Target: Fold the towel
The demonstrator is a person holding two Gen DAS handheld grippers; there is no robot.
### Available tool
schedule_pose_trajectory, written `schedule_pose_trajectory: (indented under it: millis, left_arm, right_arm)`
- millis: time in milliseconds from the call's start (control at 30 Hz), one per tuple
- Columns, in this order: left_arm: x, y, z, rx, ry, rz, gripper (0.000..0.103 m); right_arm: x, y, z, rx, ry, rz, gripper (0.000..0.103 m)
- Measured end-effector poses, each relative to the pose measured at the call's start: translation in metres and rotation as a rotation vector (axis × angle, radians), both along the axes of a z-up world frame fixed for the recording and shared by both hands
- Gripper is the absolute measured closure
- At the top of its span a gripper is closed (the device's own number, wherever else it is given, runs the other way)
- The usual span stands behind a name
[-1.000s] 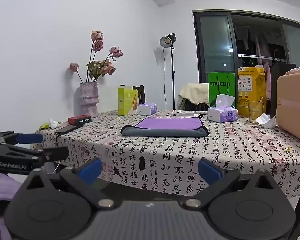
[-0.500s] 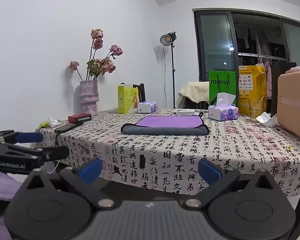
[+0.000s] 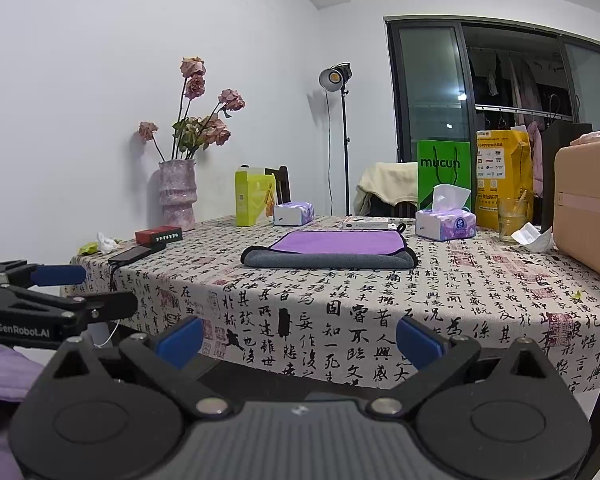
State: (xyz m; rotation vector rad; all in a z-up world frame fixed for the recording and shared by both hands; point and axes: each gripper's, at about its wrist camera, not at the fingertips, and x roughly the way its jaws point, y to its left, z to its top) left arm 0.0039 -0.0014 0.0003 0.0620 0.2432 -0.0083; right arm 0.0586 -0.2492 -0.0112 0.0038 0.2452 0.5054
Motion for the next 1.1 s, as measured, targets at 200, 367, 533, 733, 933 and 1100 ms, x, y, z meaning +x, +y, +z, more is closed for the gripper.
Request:
schedule_pose_trajectory:
  millis: [200,367,533,733,933,1100]
  left_arm:
    - [-0.0018,-0.0002,0.0001,0.000,0.000,0.000,0.000]
    - [-0.0018,-0.0004,0.0000,0.000,-0.001,0.001,0.000]
    - [-0.0008,-0.0004,-0.0001,-0.001,-0.001,0.001,0.000]
    - [-0.0021,-0.0004,0.0000,0.000,-0.001,0.000,0.000]
    - [-0.0021,-0.0003,-0.0003,0.000,0.000,-0.001,0.000]
    - [-0.0029,0.0006,0.0001,-0.001,0.001,-0.002,0.000]
  right_arm:
    - [0.0003,-0.0006,0.0003,-0.001,0.000,0.000,0.000]
    - [0.0005,-0.0015,0.0000,0.000,0.000,0.000,0.000]
    - [0.0002,-0.0027,0.0005,0.000,-0.002,-0.003,0.000]
    - [0.0005,-0.0038,0.0010,0.000,-0.002,-0.003,0.000]
    - [0.0000,-0.0041,0.0020,0.001,-0.004,-0.004,0.000]
    - [-0.0001,-0.0046,0.0022,0.002,-0.003,-0.003,0.000]
